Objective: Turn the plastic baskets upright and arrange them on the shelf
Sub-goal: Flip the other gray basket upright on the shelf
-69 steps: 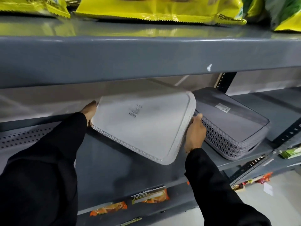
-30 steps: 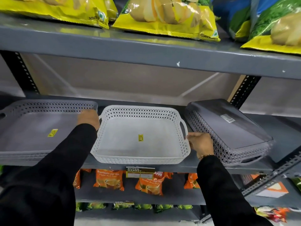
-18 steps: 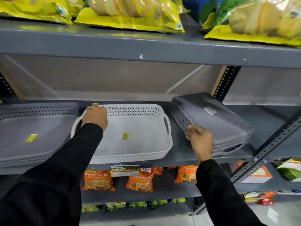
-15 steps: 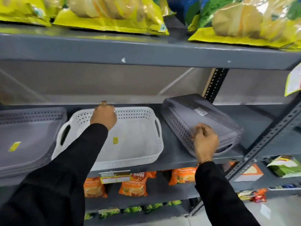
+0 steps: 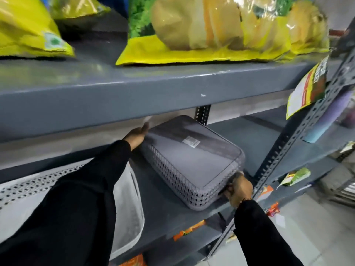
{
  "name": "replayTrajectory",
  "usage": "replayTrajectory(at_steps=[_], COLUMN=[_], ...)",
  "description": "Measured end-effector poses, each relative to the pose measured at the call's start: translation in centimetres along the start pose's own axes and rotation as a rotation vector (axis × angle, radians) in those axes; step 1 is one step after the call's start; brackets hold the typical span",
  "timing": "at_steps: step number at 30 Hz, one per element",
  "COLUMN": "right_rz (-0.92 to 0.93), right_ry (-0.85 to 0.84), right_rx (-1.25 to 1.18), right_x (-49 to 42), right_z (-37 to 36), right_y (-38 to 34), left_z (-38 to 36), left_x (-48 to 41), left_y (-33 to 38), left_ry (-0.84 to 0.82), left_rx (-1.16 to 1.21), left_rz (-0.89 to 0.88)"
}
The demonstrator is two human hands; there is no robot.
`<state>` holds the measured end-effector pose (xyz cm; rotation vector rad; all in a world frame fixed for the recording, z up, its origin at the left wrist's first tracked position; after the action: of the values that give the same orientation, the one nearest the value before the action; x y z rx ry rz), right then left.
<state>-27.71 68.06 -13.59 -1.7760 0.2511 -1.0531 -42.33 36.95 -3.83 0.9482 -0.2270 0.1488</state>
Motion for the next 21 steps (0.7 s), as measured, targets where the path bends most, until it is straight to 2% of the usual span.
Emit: replayTrajectory(at_steps=[2, 7, 10, 15, 17, 21], right_rz=[-0.002, 0.023, 0.14, 0.392, 0.473, 0.493], right_ry=[-0.027, -0.079, -0.071, -0.101, -0.138, -0.318], right_rx=[-0.007, 0.008, 0.141, 0.28, 0.282, 0.241], right_x=[-0.7, -2.0, -2.3, -1.3, -0.9, -1.0], right_z=[-0.2, -0.6, -1.1, -3.2, -4.5, -5.8], right_y=[-0.4, -1.4, -3.1, -8.9, -11.1, -13.6], left_z=[-0.7, -0.1, 0.2, 1.4, 2.4, 3.4], left_x=[-1.2, -2.9, -3.1, -3.9, -3.7, -3.0], left_y=[-0.2, -2.0, -2.8, -3.3, -3.0, -2.7], left_ry=[-0.033, 0.036, 0.016, 0.022, 0.041, -0.107], left_rx=[0.052, 0.114, 0.111, 0.49, 0.566, 0.743], left_rz=[0.051, 0.17, 0.242, 0.248, 0.217, 0.184])
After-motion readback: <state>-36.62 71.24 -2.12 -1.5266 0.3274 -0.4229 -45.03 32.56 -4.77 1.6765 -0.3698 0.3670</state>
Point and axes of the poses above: each hand's wrist, its own x-axis away from the middle knuckle, its own z-axis out of the back of the hand, y = z × x, the point moved 5 cm from there along -x, towards the middle knuckle
